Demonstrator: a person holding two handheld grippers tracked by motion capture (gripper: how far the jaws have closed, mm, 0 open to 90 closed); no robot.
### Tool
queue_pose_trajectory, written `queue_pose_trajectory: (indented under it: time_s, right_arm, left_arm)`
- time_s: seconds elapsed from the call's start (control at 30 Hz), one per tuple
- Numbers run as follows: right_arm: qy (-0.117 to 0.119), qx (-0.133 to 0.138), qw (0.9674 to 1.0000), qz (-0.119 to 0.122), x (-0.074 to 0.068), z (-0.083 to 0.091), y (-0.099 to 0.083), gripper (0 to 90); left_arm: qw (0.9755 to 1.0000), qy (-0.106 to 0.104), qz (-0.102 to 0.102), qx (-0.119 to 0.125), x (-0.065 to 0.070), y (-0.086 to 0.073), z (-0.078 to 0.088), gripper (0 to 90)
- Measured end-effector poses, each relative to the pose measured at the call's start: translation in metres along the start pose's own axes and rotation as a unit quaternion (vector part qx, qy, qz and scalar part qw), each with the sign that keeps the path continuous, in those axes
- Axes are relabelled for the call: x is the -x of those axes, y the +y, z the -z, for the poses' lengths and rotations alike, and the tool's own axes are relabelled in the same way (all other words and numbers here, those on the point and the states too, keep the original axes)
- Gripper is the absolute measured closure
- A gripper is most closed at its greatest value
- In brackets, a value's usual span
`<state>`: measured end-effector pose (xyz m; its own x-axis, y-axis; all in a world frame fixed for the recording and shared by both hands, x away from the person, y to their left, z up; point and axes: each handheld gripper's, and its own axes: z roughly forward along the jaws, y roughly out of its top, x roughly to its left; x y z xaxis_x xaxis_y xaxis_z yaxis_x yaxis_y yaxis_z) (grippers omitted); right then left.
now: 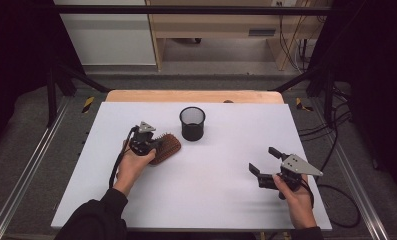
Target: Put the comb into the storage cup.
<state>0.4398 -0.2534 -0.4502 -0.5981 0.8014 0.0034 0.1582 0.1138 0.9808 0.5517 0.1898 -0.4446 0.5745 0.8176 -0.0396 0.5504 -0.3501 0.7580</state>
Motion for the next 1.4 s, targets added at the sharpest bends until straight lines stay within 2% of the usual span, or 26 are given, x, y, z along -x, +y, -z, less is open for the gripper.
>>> queue_pose_trajectory:
  time_s: [0.13,0.5,0.8,0.93,1.4]
  right_arm:
    - [0.001,-0.002,1.0,0.001,0.0,0.0,0.0,6.9]
    - [0.0,-0.004,1.0,0.002,-0.001,-0.001,-0.001,6.9]
    - [0.001,-0.003,1.0,0.001,0.0,-0.001,-0.001,6.9]
    - [0.0,-0.003,1.0,0.001,0.0,-0.001,0.0,6.9]
    - [0.002,-0.007,1.0,0.003,-0.001,-0.002,-0.001,6.9]
  left_arm:
    - [0.9999,-0.003,0.008,0.005,0.0,-0.005,0.004,90.0]
    - [0.9999,-0.001,0.012,0.009,-0.002,-0.013,0.014,90.0]
    - [0.9999,0.005,0.009,0.006,-0.004,-0.012,0.014,90.0]
    - [0.9999,0.014,0.002,0.005,-0.005,-0.013,0.016,90.0]
    - [0.9998,0.013,0.016,0.006,-0.011,-0.025,0.029,90.0]
